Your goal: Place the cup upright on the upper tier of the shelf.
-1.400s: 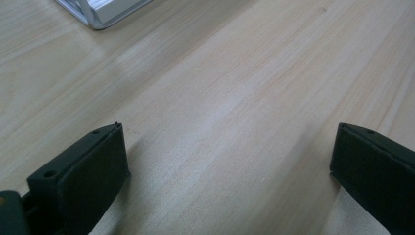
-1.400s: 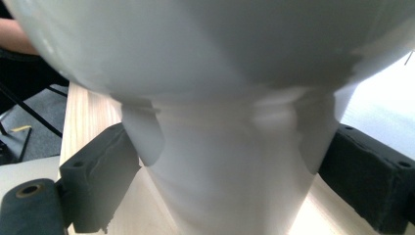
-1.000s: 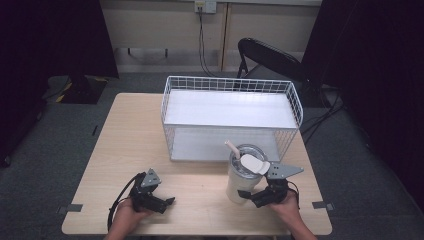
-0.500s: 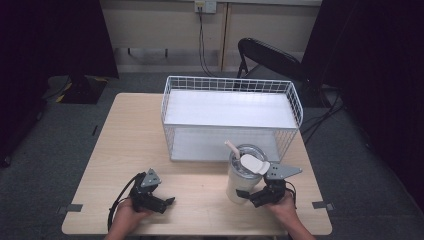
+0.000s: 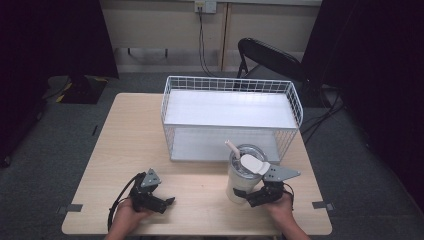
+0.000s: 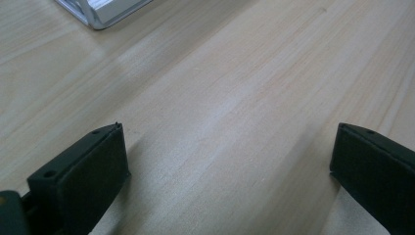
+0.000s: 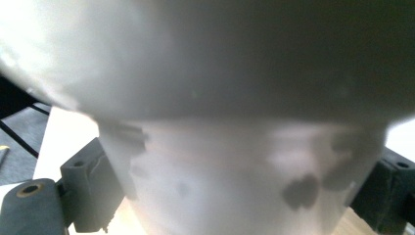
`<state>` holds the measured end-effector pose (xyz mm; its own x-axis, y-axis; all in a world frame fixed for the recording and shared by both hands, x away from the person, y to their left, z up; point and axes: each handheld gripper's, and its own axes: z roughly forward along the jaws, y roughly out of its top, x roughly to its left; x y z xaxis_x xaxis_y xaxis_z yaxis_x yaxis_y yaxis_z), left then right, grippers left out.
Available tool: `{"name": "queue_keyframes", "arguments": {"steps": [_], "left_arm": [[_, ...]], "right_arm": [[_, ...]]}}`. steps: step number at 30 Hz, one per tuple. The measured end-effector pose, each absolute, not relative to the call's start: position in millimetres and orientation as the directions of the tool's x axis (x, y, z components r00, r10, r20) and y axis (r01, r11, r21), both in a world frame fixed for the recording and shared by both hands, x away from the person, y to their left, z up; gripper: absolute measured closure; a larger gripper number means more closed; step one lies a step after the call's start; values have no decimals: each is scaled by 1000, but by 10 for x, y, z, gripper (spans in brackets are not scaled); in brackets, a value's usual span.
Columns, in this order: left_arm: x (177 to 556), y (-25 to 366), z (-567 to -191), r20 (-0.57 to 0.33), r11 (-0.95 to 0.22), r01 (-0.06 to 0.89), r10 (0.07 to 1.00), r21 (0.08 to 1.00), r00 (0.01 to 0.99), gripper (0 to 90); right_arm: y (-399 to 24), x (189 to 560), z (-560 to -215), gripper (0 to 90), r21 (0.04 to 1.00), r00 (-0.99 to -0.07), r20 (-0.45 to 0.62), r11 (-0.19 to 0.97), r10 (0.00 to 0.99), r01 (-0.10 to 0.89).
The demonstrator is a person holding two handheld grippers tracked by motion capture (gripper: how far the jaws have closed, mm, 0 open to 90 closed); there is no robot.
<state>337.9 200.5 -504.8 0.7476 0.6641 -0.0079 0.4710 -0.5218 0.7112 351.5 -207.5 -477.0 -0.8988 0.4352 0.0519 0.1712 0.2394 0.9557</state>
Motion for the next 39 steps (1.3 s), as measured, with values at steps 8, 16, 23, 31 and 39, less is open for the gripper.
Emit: {"name": "queue_keyframes", "arguments": {"steps": [8,16,23,31,39], "left_arm": [[3379,2005,-5048,-8,-522,471,664,711,748,1],[3379,2005,-5048,-9,-521,472,664,711,747,1],[3379,2005,-5048,-8,-522,471,664,711,747,1],[3379,2005,-5048,-8,-522,471,664,711,748,1],[3379,2005,-5048,-9,-521,471,664,711,747,1]], "right_arm": [[-2103,3473,-4684,102,957,-905,30,249,425,149],[-2144,3517,-4527,103,954,-898,42,248,438,166],[-2144,3571,-4396,103,951,-902,51,256,428,175],[-2144,3630,-4254,103,953,-901,79,232,427,194],[-2153,3680,-4123,103,951,-902,80,239,425,197]]}}
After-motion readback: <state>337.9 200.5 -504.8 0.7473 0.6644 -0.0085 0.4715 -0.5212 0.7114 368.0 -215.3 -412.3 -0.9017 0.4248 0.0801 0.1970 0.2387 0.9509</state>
